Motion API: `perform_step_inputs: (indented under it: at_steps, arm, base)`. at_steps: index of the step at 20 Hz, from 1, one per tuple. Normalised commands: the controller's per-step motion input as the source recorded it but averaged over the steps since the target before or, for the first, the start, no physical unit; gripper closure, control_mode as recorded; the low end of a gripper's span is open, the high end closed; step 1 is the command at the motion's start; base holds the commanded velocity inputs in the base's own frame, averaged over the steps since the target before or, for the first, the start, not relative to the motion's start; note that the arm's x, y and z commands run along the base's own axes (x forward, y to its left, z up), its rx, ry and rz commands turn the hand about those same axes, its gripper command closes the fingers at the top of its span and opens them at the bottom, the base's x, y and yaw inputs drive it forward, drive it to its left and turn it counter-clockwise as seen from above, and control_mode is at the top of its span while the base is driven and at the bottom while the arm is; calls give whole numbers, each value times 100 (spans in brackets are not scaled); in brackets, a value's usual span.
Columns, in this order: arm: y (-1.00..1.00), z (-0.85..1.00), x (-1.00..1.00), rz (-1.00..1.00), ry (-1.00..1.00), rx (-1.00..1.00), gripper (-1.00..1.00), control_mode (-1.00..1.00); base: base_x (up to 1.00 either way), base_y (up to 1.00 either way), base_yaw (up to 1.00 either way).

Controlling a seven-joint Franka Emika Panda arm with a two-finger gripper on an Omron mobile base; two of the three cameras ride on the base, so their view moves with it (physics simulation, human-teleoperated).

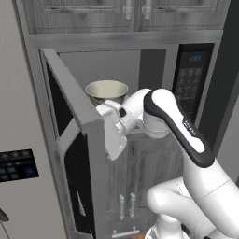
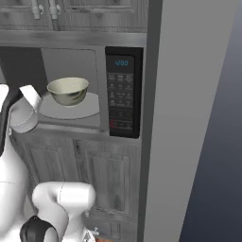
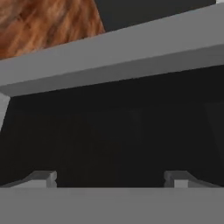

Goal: Open the microwave door.

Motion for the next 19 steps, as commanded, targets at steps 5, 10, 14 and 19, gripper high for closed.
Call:
perform_step_inputs:
  at_steps: [5, 10, 14, 19]
  arm:
    - [100, -3, 38, 13, -19, 11, -100, -100]
    - [87, -7, 37, 2, -22, 3, -100, -100]
    - [47, -9, 19, -3, -19, 0, -100, -100]
    - [15, -10, -1, -8, -21, 0, -100, -100]
  base:
    - [0, 0, 0]
    - [0, 0, 0]
    - [0, 0, 0]
    - [0, 0, 0]
